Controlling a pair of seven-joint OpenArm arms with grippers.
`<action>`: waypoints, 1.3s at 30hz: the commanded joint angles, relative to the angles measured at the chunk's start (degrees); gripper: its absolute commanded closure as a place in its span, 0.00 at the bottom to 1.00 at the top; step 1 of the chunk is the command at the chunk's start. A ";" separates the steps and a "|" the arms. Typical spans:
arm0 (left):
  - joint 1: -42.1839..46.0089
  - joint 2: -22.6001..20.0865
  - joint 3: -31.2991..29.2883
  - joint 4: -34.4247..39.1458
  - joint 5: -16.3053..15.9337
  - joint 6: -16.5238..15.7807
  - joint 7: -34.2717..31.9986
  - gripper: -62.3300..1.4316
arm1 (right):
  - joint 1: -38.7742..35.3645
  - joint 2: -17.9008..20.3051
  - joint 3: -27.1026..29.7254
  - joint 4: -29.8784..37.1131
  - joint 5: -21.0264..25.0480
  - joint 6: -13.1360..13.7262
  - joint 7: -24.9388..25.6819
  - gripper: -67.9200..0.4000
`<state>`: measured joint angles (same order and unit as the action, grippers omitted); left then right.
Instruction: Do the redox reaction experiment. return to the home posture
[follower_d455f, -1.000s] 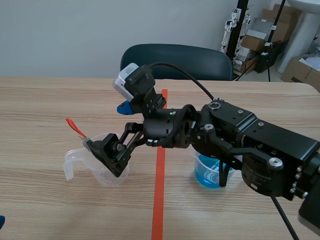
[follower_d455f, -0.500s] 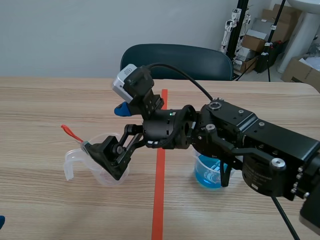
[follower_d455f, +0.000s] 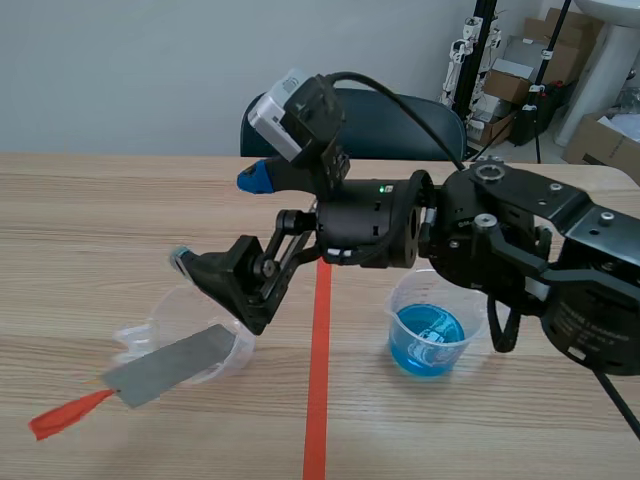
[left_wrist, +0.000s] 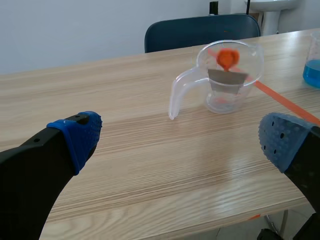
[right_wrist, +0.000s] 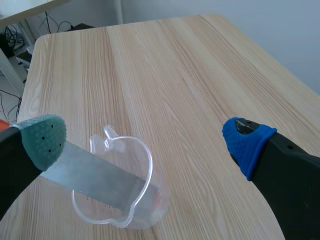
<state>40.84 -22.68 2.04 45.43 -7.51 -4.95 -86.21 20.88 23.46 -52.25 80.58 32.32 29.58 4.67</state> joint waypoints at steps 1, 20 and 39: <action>2.23 -2.16 -0.42 2.58 -1.36 -0.09 -2.82 0.00 | 0.68 1.14 0.44 2.67 1.60 0.02 0.83 0.00; 21.55 -14.64 -17.40 29.22 -9.27 -0.79 1.81 0.00 | 0.68 18.21 1.77 14.03 12.96 0.00 5.60 0.00; 22.60 -20.22 -22.34 55.58 -9.05 -0.72 25.18 0.00 | -4.37 37.38 6.95 18.71 16.15 -0.02 19.45 0.00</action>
<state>63.31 -42.39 -19.94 100.66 -16.12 -5.80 -60.73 16.25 60.07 -46.74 99.09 47.86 29.58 22.37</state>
